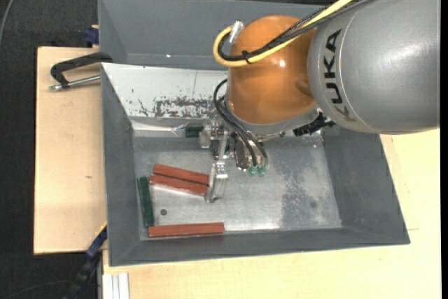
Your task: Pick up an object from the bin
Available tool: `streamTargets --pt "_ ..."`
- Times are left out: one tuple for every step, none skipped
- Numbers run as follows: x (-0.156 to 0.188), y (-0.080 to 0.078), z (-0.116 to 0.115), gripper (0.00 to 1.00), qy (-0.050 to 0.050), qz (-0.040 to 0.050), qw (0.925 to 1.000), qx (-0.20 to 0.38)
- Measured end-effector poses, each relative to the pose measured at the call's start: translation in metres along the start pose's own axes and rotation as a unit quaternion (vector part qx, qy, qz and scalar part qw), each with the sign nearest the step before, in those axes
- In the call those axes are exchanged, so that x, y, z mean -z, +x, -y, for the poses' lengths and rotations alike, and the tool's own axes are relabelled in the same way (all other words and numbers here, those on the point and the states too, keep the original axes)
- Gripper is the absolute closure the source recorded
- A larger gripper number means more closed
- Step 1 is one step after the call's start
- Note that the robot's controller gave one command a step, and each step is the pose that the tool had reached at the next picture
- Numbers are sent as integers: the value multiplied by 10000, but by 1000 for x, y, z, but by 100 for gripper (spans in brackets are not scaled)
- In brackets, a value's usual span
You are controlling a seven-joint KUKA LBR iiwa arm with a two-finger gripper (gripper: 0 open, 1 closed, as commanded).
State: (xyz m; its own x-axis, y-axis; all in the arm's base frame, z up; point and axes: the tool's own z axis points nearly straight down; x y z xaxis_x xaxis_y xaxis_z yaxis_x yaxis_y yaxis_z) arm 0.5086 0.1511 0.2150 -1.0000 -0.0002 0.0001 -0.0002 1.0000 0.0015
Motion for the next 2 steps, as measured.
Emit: streamTargets --pt "-136 -12 -24 0 -2 -3 9998 196" --pt "-135 -13 -24 100 -8 16 9998 194"
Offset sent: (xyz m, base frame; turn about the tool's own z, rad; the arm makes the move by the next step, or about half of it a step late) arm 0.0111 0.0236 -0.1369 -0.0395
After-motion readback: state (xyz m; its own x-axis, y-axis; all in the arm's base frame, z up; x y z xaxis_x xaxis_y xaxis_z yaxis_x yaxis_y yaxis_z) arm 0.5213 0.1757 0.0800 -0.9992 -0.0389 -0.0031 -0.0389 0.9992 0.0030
